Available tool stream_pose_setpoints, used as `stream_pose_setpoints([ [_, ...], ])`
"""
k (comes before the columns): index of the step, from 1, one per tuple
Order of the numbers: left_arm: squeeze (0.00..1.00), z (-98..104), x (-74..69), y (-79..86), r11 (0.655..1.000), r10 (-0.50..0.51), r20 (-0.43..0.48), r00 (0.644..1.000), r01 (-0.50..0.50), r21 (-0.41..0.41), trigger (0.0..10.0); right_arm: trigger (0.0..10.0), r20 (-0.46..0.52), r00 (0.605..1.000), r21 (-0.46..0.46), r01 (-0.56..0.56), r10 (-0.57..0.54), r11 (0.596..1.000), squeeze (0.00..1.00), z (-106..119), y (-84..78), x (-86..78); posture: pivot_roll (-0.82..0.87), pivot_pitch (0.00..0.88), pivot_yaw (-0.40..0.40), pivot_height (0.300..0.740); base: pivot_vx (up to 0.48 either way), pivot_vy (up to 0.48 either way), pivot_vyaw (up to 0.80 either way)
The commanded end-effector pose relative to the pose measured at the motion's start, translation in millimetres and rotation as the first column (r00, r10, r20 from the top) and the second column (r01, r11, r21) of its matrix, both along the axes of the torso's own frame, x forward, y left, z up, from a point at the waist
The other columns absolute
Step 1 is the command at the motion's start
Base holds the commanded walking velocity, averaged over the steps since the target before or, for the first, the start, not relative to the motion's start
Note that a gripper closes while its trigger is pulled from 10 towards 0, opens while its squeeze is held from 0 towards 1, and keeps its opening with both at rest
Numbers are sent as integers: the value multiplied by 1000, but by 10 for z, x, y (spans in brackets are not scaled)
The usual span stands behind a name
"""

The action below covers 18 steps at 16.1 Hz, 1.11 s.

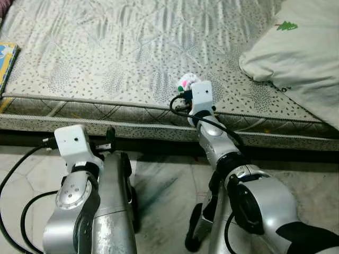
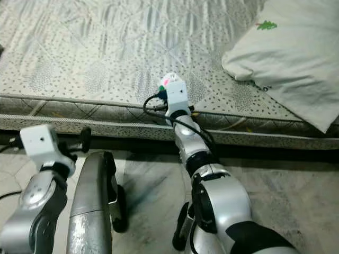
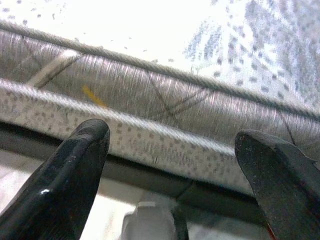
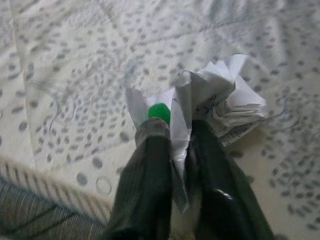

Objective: Clean up the room

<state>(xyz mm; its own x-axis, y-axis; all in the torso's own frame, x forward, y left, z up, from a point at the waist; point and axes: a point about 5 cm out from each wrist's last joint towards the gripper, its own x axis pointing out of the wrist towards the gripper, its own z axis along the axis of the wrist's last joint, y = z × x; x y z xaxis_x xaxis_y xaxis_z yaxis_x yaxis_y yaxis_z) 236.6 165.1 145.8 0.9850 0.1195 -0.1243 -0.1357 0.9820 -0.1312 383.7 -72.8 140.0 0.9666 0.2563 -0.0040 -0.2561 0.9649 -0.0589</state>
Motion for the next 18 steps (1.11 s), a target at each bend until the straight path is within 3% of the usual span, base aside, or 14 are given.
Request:
stream_pose_setpoints([
  [1,0,-44,36,30,1000,8,-6,1000,-7,6,10000,0,-21,1000,5,7,-7,1000,0,-6,-11,12,224,176,-65,525,0,0,0],
  [5,0,-35,283,27,1000,-8,34,999,8,7,10000,0,13,1000,-7,13,-13,1000,0,111,-82,70,177,76,-64,525,0,0,0],
  [7,0,-56,459,43,1000,-14,65,998,13,13,10000,0,14,999,-3,34,-34,999,0,71,-198,63,136,9,-61,525,0,0,0],
  [10,0,-6,720,70,1000,-8,116,993,5,27,10000,0,-12,996,68,90,-90,994,0,-13,-432,38,82,0,-36,525,0,0,0],
  [15,0,-12,847,230,995,43,168,985,-58,84,10000,0,47,990,151,124,-132,981,0,-52,-700,-79,45,0,-13,525,0,0,0],
  [16,0,-19,847,259,995,35,184,982,-52,89,10000,3686,79,989,161,112,-126,981,0,-51,-747,-143,47,0,-14,525,0,0,0],
  [17,0,-20,842,280,995,31,198,980,-50,91,10000,10000,103,989,159,91,-108,983,0,-49,-757,-195,48,0,-15,525,0,0,0],
  [18,0,-22,826,317,993,36,212,977,-59,102,10000,10000,112,989,177,78,-99,981,0,-55,-775,-263,49,0,-18,525,0,0,0],
])
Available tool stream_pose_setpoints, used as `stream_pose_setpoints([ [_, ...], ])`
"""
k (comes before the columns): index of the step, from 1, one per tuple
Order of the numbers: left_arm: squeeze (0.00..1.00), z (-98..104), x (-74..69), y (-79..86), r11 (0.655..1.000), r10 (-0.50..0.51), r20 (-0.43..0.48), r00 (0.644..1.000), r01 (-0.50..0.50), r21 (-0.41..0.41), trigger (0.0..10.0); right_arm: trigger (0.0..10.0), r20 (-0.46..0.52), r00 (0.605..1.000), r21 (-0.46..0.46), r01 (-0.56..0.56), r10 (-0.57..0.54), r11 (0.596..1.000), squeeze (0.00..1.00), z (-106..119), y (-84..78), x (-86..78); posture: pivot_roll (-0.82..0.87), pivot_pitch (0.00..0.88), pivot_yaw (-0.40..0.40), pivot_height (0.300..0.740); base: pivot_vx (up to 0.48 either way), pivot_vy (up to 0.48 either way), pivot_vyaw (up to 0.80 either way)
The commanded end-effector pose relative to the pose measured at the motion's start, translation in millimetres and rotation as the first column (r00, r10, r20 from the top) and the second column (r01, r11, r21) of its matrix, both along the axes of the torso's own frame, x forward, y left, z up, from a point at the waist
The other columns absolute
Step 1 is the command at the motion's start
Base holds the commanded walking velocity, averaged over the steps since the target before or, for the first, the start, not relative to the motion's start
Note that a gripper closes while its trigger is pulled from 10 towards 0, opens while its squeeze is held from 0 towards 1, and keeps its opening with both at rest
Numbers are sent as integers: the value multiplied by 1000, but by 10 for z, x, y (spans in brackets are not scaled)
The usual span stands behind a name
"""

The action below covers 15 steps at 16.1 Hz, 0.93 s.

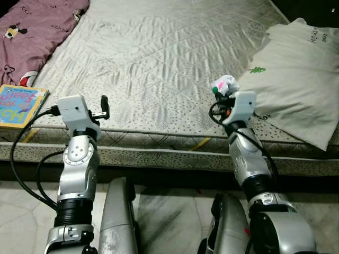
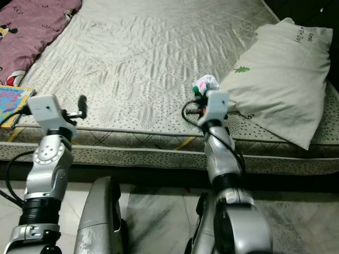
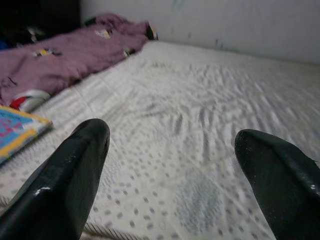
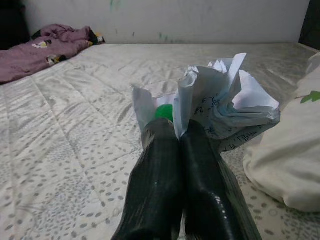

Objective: Clean up the room

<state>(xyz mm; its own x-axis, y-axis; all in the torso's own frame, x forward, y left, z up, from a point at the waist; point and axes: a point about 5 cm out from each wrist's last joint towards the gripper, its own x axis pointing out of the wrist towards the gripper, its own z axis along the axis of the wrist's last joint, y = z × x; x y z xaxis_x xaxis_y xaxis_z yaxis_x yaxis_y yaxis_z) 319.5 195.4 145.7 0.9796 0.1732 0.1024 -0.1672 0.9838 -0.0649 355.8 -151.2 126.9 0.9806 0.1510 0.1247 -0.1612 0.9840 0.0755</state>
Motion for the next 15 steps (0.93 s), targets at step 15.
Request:
stream_pose_setpoints([
  [15,0,-123,-371,-73,995,-80,-13,997,81,61,10000,10000,-9,1000,-48,-14,14,999,0,37,-206,-717,45,0,-35,560,0,0,0],
])
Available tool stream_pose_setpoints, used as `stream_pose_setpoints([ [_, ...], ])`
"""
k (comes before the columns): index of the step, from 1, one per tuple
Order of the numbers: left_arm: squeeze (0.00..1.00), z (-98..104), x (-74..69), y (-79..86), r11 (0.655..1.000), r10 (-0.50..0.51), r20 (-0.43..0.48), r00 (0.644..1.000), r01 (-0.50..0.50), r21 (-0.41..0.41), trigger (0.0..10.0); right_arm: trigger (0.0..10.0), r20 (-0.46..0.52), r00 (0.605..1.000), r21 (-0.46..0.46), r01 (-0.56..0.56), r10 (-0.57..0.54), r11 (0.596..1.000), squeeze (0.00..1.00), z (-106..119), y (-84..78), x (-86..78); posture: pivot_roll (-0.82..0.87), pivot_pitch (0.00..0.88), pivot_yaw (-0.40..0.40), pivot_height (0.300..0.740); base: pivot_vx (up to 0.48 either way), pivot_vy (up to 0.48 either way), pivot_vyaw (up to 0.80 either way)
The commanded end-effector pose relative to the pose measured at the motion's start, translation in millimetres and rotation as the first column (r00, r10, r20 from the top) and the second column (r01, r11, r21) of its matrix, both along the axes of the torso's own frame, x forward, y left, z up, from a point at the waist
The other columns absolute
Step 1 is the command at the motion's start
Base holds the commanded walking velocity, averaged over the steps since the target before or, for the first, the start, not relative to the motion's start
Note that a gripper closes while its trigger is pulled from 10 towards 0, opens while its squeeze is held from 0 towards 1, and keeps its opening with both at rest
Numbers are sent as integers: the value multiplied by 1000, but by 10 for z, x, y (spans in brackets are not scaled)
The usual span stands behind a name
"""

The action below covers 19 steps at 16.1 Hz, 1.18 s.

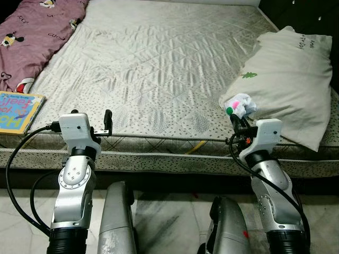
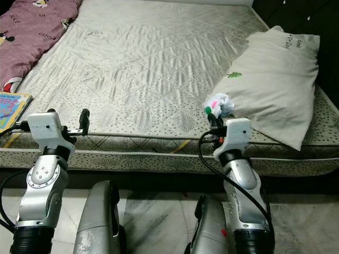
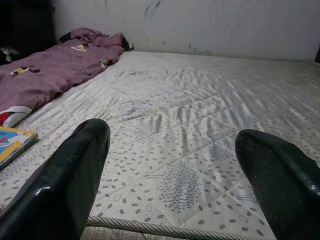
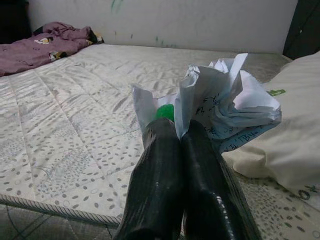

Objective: Clean up the room

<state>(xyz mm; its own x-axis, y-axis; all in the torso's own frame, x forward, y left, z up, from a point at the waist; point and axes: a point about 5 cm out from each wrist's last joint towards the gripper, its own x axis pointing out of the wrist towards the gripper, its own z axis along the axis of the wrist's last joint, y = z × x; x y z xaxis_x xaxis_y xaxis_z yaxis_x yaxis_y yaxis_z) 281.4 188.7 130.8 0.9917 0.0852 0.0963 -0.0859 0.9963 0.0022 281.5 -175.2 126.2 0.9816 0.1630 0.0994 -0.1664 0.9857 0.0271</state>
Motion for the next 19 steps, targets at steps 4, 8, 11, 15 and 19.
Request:
stream_pose_setpoints([
  [4,0,92,11,-54,1000,-17,6,1000,17,-5,10000,10000,30,1000,41,0,-1,999,0,166,121,116,32,0,-14,595,0,0,0],
  [8,0,213,85,-126,999,-36,34,999,36,-7,10000,10000,46,999,61,19,-22,998,0,275,145,159,27,0,-11,625,0,0,0],
  [11,0,246,93,-135,999,-33,39,999,33,-6,10000,10000,55,998,64,14,-17,998,0,323,171,162,42,0,-5,645,0,0,0],
  [15,0,206,75,-188,999,-48,20,999,48,-2,10000,10000,67,998,35,-4,1,999,0,380,288,210,43,0,-1,670,0,0,0],
  [19,0,155,80,-159,1000,-19,5,1000,19,-14,10000,10000,-10,998,21,65,-65,998,0,193,168,201,54,0,-21,670,0,0,0],
])
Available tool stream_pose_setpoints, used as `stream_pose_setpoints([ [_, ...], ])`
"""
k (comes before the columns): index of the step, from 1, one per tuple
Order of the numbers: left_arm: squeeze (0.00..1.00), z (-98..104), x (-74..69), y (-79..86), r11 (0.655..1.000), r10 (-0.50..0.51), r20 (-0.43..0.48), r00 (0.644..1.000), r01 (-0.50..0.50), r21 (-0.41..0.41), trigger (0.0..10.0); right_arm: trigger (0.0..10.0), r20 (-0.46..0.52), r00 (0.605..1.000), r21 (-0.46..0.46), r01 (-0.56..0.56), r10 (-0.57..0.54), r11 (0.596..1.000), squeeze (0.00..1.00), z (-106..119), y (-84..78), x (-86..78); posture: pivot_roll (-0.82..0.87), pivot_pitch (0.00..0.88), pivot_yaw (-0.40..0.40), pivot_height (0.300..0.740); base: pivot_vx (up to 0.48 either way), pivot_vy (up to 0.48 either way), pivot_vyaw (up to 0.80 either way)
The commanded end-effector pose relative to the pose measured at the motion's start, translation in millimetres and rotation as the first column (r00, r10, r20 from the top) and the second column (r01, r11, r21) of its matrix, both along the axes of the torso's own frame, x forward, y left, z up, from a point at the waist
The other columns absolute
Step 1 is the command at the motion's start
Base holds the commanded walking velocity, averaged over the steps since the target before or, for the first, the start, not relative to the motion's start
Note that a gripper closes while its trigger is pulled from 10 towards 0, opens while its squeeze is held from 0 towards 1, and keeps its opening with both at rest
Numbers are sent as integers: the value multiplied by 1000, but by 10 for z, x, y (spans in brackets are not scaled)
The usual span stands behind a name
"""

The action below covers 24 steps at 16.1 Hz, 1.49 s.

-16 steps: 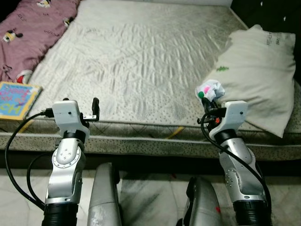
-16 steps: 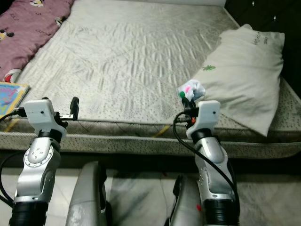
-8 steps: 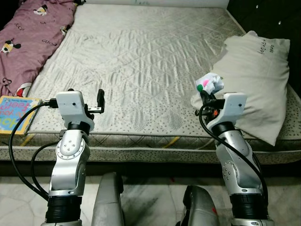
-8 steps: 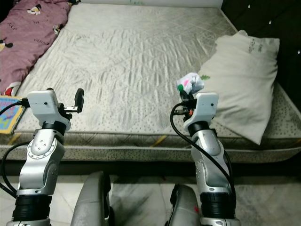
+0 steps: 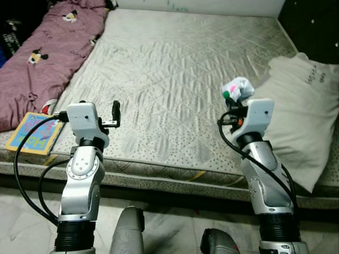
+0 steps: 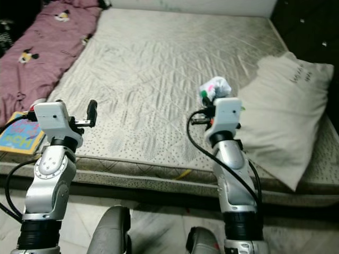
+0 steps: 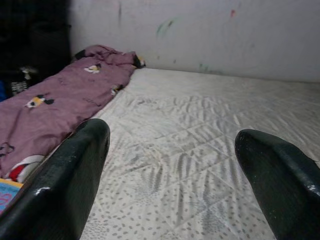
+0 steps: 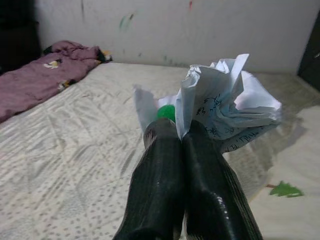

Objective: Clean up the room

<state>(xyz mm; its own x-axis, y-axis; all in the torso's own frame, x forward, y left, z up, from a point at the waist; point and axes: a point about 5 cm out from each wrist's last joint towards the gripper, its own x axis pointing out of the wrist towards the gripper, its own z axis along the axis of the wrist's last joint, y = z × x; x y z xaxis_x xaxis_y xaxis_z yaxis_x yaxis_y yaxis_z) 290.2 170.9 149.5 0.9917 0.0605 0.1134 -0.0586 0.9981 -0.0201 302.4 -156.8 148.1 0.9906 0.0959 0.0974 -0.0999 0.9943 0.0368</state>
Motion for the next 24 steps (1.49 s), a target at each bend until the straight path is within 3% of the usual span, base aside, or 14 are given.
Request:
stream_pose_setpoints([
  [1,0,-25,-12,50,1000,15,-14,1000,-15,5,10000,10000,-20,1000,26,16,-15,1000,0,-40,-31,7,71,0,-33,679,0,0,0],
  [3,0,-70,-27,142,999,33,-26,999,-33,17,10000,10000,-22,1000,19,19,-19,1000,0,-59,0,57,69,0,-31,709,0,0,0],
  [6,0,-65,4,105,1000,17,-24,1000,-16,17,10000,10000,-25,999,29,27,-27,999,0,-84,10,76,62,0,-22,738,0,0,0],
  [10,0,-72,54,25,1000,-19,-22,1000,19,-1,10000,10000,-10,1000,15,26,-25,1000,0,-68,3,48,23,0,-8,740,0,0,0],
  [12,0,-94,60,-81,998,-56,-23,998,55,-25,10000,10000,-20,999,-1,48,-48,999,0,-104,-99,22,15,0,-4,740,0,0,0],
  [15,0,-154,40,-80,998,-49,-40,998,47,-47,10000,10000,-43,997,-4,59,-59,998,0,-165,-135,-3,19,0,-15,740,0,0,0],
  [20,0,-231,18,-101,996,-43,-60,997,38,-83,10000,10000,-99,994,13,41,-40,999,0,-250,-43,-1,19,0,-26,740,0,0,0],
  [24,0,-223,40,-138,994,-61,-57,997,55,-91,10000,10000,-103,994,17,48,-46,999,0,-254,-76,-11,10,0,-26,740,0,0,-800],
])
